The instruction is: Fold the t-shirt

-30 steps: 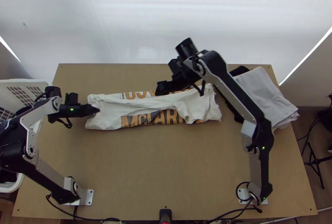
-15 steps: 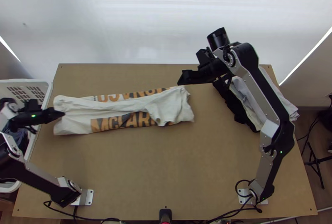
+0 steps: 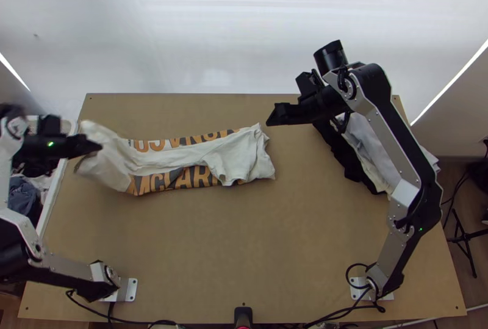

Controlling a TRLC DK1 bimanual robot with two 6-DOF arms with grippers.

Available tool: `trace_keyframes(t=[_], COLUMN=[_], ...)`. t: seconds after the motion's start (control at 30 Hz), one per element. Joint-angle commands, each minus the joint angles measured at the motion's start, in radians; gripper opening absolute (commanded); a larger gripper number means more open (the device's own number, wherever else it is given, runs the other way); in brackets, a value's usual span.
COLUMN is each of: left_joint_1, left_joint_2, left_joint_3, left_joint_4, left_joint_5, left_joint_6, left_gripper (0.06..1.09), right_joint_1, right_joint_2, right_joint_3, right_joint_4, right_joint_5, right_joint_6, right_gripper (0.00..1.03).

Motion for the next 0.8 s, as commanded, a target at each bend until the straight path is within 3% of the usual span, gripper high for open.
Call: trace_keyframes(t=[0.0, 0.3, 0.53, 0.77], left_joint_1=[-0.378, -0.795, -0.898, -0.961], left_joint_2=[-0.072, 0.083, 0.197, 0.303], left_joint_3=[0.141, 0.313, 0.373, 0.383], left_joint_4=[-0.004, 0.124, 0.165, 0.219], left_joint_5=[-0.042, -0.193, -0.220, -0.249], left_joint_6=[-0.238, -0.440, -0.495, -0.538], left_gripper=[0.09, 0.09, 0.09, 0.09], right_joint_1=[-0.010, -0.071, -0.245, -0.330], right_joint_2=[-0.020, -0.100, -0.249, -0.445], right_joint_3=[-0.014, -0.086, -0.201, -0.354], right_joint_4=[0.000, 0.001, 0.003, 0.003], right_joint_5=[-0.005, -0.013, -0.074, -0.082], right_joint_6=[-0.002, -0.015, -0.034, -0.058], right_gripper=[0.99, 0.99, 0.99, 0.99])
